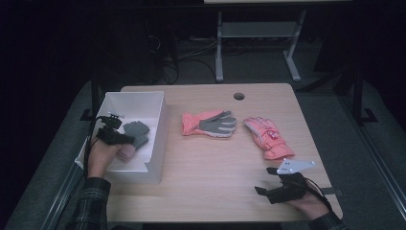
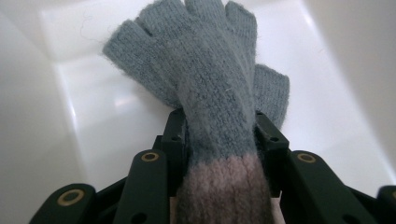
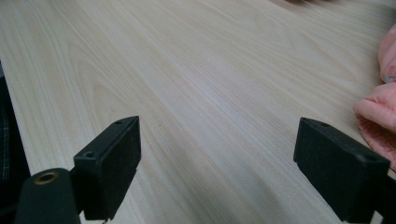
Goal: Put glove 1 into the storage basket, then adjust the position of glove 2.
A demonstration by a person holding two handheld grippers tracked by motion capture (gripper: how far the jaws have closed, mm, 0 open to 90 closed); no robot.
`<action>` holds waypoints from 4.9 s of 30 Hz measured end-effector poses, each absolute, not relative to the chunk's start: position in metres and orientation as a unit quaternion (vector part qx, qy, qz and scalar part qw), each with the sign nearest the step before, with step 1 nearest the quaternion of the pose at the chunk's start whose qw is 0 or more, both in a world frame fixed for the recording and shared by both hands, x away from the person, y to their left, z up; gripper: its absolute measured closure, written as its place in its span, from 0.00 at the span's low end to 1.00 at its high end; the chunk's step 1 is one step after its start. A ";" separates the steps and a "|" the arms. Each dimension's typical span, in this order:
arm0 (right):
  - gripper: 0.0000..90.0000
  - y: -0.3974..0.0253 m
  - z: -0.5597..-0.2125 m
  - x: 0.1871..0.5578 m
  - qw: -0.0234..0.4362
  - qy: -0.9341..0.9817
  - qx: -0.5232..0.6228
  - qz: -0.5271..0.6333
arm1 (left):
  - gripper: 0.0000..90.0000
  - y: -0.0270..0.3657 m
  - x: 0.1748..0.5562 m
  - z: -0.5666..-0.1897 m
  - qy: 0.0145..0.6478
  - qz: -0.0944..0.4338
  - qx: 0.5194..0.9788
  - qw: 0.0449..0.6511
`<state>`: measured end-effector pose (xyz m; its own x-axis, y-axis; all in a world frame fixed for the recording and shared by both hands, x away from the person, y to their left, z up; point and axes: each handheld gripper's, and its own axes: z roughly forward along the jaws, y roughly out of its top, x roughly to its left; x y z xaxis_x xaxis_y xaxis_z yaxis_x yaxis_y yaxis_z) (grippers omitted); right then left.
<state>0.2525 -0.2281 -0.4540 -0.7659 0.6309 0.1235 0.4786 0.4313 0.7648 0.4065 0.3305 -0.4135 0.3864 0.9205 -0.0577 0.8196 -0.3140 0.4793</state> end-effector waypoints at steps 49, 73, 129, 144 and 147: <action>0.16 -0.230 -0.454 0.251 0.088 0.840 0.334 0.418 | 0.14 0.284 0.388 -0.315 0.465 0.135 0.812 0.325; 0.16 -0.230 -0.454 0.251 0.086 0.839 0.336 0.418 | 0.16 0.178 0.377 -0.301 0.363 0.100 0.842 0.386; 0.16 -0.230 -0.455 0.249 0.080 0.842 0.327 0.421 | 1.00 0.080 0.479 -0.419 0.375 0.114 0.858 0.332; 0.16 -0.230 -0.455 0.248 0.082 0.842 0.326 0.423 | 1.00 0.078 0.480 -0.435 0.376 0.088 0.868 0.313; 0.16 -0.230 -0.455 0.249 0.082 0.842 0.325 0.422 | 1.00 0.078 0.474 -0.434 0.373 0.081 0.869 0.314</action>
